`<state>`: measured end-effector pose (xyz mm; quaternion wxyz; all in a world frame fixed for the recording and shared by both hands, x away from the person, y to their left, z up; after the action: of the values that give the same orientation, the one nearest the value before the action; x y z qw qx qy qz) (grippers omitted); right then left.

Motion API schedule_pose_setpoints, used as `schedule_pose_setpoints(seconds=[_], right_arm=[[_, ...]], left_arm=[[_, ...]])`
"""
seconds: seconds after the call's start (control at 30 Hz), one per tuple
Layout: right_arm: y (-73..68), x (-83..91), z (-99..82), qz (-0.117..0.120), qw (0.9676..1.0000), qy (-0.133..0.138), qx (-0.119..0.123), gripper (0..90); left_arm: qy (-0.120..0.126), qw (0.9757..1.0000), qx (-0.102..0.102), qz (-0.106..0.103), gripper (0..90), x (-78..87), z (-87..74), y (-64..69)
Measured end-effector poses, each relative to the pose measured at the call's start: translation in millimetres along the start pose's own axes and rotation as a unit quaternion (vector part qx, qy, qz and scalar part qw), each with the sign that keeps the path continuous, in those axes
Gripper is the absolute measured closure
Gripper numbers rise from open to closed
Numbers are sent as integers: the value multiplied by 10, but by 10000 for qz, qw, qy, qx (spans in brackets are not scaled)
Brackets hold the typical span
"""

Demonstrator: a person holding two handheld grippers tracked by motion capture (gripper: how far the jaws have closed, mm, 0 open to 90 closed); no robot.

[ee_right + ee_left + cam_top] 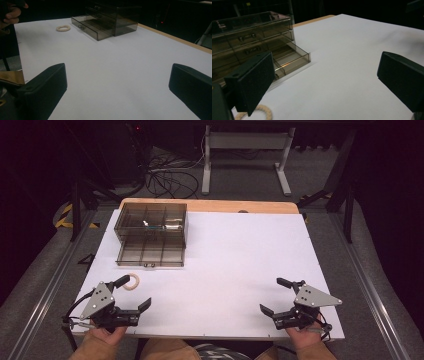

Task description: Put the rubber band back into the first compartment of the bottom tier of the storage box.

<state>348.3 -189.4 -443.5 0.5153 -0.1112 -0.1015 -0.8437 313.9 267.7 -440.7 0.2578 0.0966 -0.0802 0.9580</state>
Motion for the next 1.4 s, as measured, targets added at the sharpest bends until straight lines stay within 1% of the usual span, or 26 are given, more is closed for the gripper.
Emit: schedule_pose_setpoints(seconds=[0.07, 0.1, 0.13, 0.17, 0.23, 0.3, 0.33, 0.37, 0.4, 0.43, 0.5, 0.57, 0.63, 0.83, 0.9, 0.93, 0.97, 1.0, 1.07, 1.13, 1.17, 1.23, 1.27, 1.3, 1.4], right_arm=[[2, 1, -5, 14, 10000, 11, -10, 26], [2, 1, -5, 14, 10000, 11, -10, 26], [1, 1, -5, 35, 10000, 24, -44, 26], [3, -1, -6, 38, 10000, 28, -31, 26], [3, -9, -12, 48, 10000, 18, -53, 27], [6, -15, -17, 55, 10000, 21, -51, 27], [7, -17, -18, 55, 10000, 22, -54, 27], [4, -17, -18, 68, 9999, 24, -86, 29], [7, -21, -19, 76, 9999, 29, -79, 31], [10, -26, -23, 91, 9999, 10, -74, 34], [15, -36, -27, 96, 9999, 1, -96, 34], [16, -42, -25, 119, 9999, 16, -115, 35], [18, -53, -28, 128, 9999, 3, -100, 35], [8, -56, -34, 203, 9997, -11, -104, 36], [9, -50, -33, 196, 9997, 1, -109, 36], [9, -50, -33, 196, 9997, 1, -109, 36], [9, -47, -34, 191, 9997, 9, -127, 36], [11, -47, -36, 178, 9998, -3, -121, 36], [12, -49, -39, 175, 9998, -16, -129, 36], [11, -50, -38, 159, 9998, -21, -119, 37], [8, -51, -37, 161, 9998, -19, -110, 38], [8, -52, -39, 159, 9998, -23, -98, 38], [8, -51, -42, 154, 9998, -29, -118, 38], [10, -50, -46, 162, 9998, -44, -122, 39], [12, -52, -47, 167, 9997, -24, -148, 39]], left_arm=[[17, 10000, -62, -5, 20, 13, 0, 7], [17, 10000, -62, -5, 20, 13, 0, 7], [-21, 9999, -130, 26, 20, 10, -6, 10], [-20, 9999, -146, 40, 20, 8, -7, 8], [-12, 9999, -103, 14, 20, 2, -5, 8], [-16, 10000, 47, -43, 20, 0, 1, 7], [-16, 10000, 47, -43, 20, 0, 1, 7], [0, 9997, 206, -93, 20, -1, 6, 7], [27, 9994, 309, -170, 20, 0, 10, -1], [78, 9986, 426, -287, 21, 14, 13, -14], [94, 9987, 414, -271, 21, 21, 13, -20], [95, 9990, 387, -202, 22, 26, 15, -19], [92, 9992, 327, -198, 22, 28, 16, -18], [62, 9995, 276, -143, 34, 16, 23, -12], [14, 9997, 169, -172, 46, 15, 25, -5], [14, 9997, 169, -172, 52, 15, 25, -5], [0, 9998, 102, -179, 57, 10, 31, 1], [0, 9998, 102, -179, 61, 10, 31, 1], [-78, 9998, 116, -127, 81, 4, 43, 7], [-85, 9998, 159, -126, 85, 5, 51, 9], [-89, 9998, 125, -128, 89, 2, 58, 0], [-109, 9998, 126, -99, 97, -5, 75, -4], [-99, 9999, 84, -76, 99, -11, 88, -15], [-105, 9999, 105, -77, 98, -14, 100, -18], [-118, 9999, 49, -68, 98, -20, 124, -42]])
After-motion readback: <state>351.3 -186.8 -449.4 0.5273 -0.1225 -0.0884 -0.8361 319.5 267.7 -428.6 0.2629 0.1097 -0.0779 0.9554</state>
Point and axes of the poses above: each handheld gripper's, and its own axes: x roughly backward along the jaws, z roughly out of its top, y roughly to its right, the point moved 4 cm from there along -x, roughly forward along the jaws, and after that the axes turned 10 degrees about z, right-handed, at the moved point
